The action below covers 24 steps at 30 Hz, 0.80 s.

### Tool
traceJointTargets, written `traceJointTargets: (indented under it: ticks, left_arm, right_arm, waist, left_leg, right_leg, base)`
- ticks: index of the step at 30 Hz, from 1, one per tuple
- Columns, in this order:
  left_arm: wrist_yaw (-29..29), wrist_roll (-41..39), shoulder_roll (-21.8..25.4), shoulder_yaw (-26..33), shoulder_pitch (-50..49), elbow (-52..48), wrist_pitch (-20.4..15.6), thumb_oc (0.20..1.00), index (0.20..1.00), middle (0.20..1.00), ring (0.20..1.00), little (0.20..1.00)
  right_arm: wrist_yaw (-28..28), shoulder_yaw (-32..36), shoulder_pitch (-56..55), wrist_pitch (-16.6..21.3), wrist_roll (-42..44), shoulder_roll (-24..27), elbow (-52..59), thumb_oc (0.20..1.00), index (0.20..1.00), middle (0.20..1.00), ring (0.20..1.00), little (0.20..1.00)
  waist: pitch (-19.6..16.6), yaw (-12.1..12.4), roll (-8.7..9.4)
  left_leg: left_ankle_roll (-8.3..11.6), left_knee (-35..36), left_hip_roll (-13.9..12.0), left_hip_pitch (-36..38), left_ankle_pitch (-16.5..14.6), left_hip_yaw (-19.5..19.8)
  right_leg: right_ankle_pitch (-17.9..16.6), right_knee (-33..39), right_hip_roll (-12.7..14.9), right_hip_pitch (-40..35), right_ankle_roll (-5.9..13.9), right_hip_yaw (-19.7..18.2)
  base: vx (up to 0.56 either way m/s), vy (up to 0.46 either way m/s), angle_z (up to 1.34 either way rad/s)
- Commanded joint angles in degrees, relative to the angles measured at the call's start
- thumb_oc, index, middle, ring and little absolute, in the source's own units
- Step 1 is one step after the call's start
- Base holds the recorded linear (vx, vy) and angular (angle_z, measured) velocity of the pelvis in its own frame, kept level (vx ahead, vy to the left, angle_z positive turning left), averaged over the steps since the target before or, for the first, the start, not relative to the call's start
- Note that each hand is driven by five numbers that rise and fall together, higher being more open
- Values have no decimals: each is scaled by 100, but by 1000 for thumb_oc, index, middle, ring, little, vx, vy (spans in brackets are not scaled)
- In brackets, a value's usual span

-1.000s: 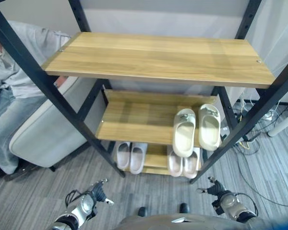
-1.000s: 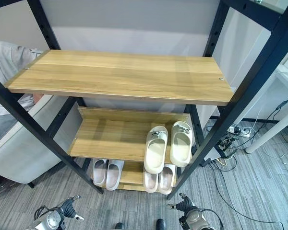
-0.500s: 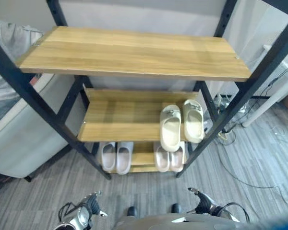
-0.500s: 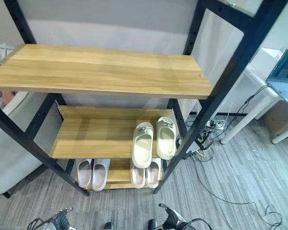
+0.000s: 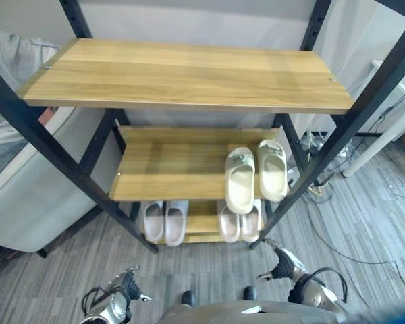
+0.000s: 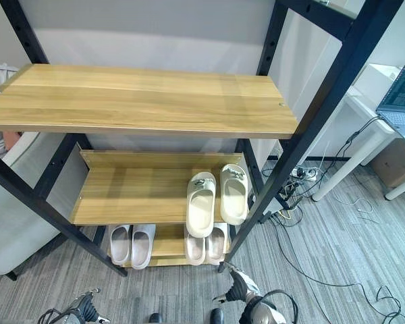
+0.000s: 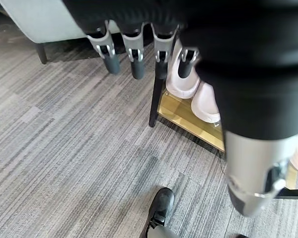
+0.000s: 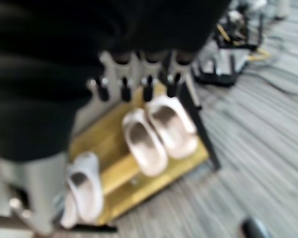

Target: Arrange the slippers neatly on the shoe rack.

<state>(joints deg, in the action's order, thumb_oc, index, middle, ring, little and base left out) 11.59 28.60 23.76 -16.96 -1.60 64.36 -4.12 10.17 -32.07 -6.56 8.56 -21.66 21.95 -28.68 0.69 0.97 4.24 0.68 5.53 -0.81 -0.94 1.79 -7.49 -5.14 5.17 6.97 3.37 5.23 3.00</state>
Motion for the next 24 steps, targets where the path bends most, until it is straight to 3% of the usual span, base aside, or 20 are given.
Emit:
traceJointTargets:
  ticks: [1,24]
  left_arm:
    - [80,3,-127,64,341,371,1,1000,1000,1000,1000,1000]
    - [-11,142,-133,-218,435,283,-37,1000,1000,1000,1000,1000]
  right_arm:
    - [104,104,270,257,-15,350,554,1000,1000,1000,1000,1000]
    - [198,74,1214,171,236,248,302,1000,1000,1000,1000,1000]
  waist:
    - [128,138,-317]
    - [216,339,-373]
  left_leg:
    - [-17,-353,176,24,-551,326]
    - [16,-259,178,-177,-459,484]
  right_leg:
    - [570,-864,-21,218,320,82]
    - [541,-709,14,325,300,236]
  base:
    - [17,-6,4]
    - [2,-1,4]
